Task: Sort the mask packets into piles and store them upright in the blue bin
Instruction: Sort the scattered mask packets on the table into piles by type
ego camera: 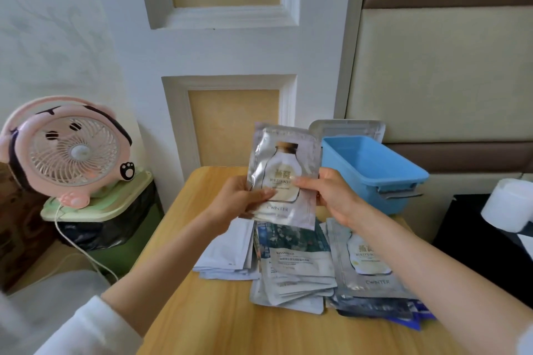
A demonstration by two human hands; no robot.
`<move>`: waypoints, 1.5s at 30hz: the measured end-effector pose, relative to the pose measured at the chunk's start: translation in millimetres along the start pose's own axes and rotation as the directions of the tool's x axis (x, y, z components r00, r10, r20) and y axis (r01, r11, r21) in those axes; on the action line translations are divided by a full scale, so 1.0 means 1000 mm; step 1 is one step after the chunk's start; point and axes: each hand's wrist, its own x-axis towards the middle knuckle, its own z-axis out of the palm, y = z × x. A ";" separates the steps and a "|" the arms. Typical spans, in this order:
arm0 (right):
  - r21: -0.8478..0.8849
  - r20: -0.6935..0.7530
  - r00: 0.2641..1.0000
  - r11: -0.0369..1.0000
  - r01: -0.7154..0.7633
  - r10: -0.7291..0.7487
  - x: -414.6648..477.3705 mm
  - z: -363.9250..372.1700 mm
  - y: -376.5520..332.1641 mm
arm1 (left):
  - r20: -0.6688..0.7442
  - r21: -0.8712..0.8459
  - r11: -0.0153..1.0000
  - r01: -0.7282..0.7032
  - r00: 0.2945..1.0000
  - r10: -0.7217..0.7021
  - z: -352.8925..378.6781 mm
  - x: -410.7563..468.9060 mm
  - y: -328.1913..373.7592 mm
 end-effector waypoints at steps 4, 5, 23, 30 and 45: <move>0.033 0.009 1.000 0.999 0.009 -0.010 -0.002 -0.005 -0.013 | -0.096 0.065 0.992 -0.106 0.989 0.112 0.010 -0.008 0.019; 0.029 0.022 1.000 0.999 0.016 -0.017 -0.003 -0.008 -0.014 | -0.084 0.076 0.991 -0.111 0.990 0.118 0.011 -0.009 0.020; -0.727 -0.342 0.925 0.576 -0.373 0.167 -0.075 -0.127 0.067 | 0.164 0.538 0.799 -0.268 0.963 0.212 0.050 0.003 -0.044; -0.642 -0.357 0.906 0.644 -0.416 0.228 -0.073 -0.123 0.056 | 0.520 0.617 0.577 -0.535 0.828 0.211 0.094 -0.006 -0.051; -0.472 -0.351 0.868 0.733 -0.489 0.352 -0.067 -0.134 0.058 | 0.534 0.842 0.015 -0.540 0.827 -0.177 0.082 -0.010 -0.076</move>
